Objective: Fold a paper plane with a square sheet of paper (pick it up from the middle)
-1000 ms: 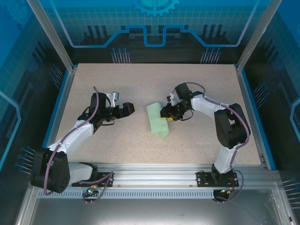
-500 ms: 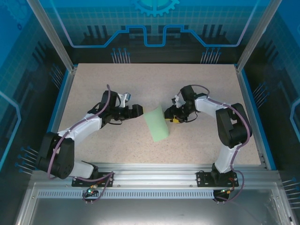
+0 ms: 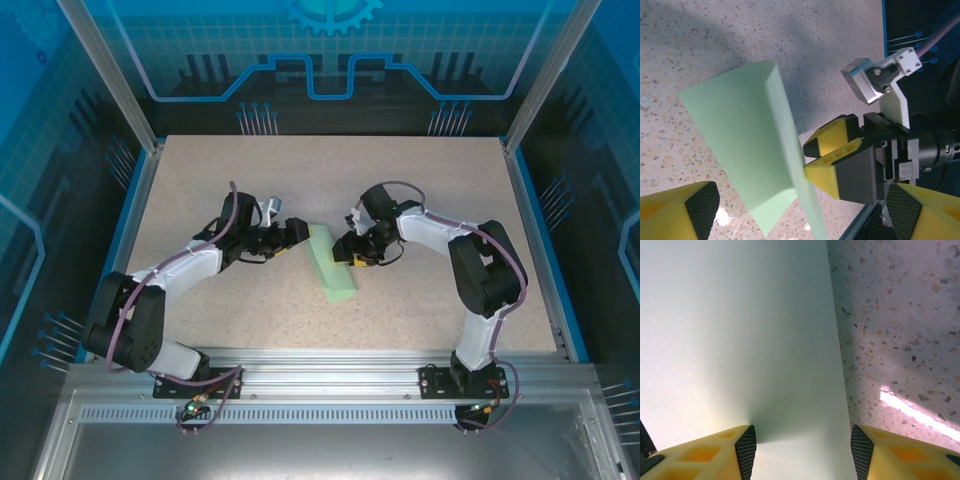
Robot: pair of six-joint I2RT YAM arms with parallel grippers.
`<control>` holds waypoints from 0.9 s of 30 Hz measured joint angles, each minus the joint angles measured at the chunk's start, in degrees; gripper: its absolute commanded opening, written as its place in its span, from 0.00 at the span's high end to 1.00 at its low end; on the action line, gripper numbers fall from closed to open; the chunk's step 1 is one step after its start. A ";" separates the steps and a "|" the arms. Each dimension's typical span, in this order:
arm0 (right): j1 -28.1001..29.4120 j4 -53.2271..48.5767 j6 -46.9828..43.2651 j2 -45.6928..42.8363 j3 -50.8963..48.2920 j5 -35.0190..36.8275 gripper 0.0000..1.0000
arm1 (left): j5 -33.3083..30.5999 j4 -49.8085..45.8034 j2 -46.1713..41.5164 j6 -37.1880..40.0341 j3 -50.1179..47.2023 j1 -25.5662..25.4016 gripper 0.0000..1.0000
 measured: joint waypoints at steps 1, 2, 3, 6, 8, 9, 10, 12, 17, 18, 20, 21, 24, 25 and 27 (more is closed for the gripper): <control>0.09 0.00 0.04 0.33 0.11 0.33 0.43 | 0.11 0.39 0.50 -0.72 0.00 -0.35 0.17; 0.13 0.02 0.20 0.59 0.17 0.57 0.43 | 0.13 0.81 1.05 -1.29 0.00 -0.74 0.20; 0.20 0.00 0.22 0.87 0.22 0.74 0.43 | 0.17 1.25 1.75 -2.03 -0.02 -1.20 0.26; 0.22 0.02 0.26 1.49 0.26 0.90 0.43 | 0.39 2.25 4.09 -3.93 -0.11 -2.38 0.40; 0.22 0.02 0.42 1.75 0.26 0.94 0.43 | 0.46 2.58 5.40 -5.20 -0.20 -2.95 0.48; 0.22 0.02 0.44 1.79 0.26 0.94 0.43 | 0.52 2.99 6.08 -5.81 -0.31 -3.23 0.51; 0.22 0.02 0.44 1.84 0.26 0.94 0.43 | 0.52 3.58 6.71 -6.56 -0.42 -3.48 0.52; 0.22 0.02 0.44 1.86 0.26 0.94 0.43 | 0.50 4.57 7.78 -7.58 -0.61 -3.82 0.55; 0.22 0.07 0.44 1.86 0.26 0.92 0.43 | 0.55 5.70 9.01 -9.27 -0.85 -4.66 0.62; 0.22 0.07 0.44 1.86 0.26 0.92 0.43 | 0.59 5.97 9.09 -9.55 -0.85 -4.81 0.65; 0.22 0.11 0.46 1.86 0.26 0.92 0.43 | 1.09 6.91 9.51 -9.92 -0.85 -5.11 0.73; 0.22 0.11 0.46 1.86 0.26 0.92 0.43 | 1.42 7.48 9.84 -10.27 -0.85 -5.16 0.77; 0.20 0.50 0.61 1.86 0.26 0.79 0.43 | 2.51 9.27 11.19 -11.47 -0.94 -5.18 0.87; 0.17 0.70 0.66 1.86 0.26 0.61 0.43 | 2.73 9.68 11.58 -11.69 -1.01 -5.18 0.90; 0.09 1.55 0.76 1.84 -0.02 0.26 0.43 | 3.10 10.08 11.96 -12.35 -1.05 -5.18 0.99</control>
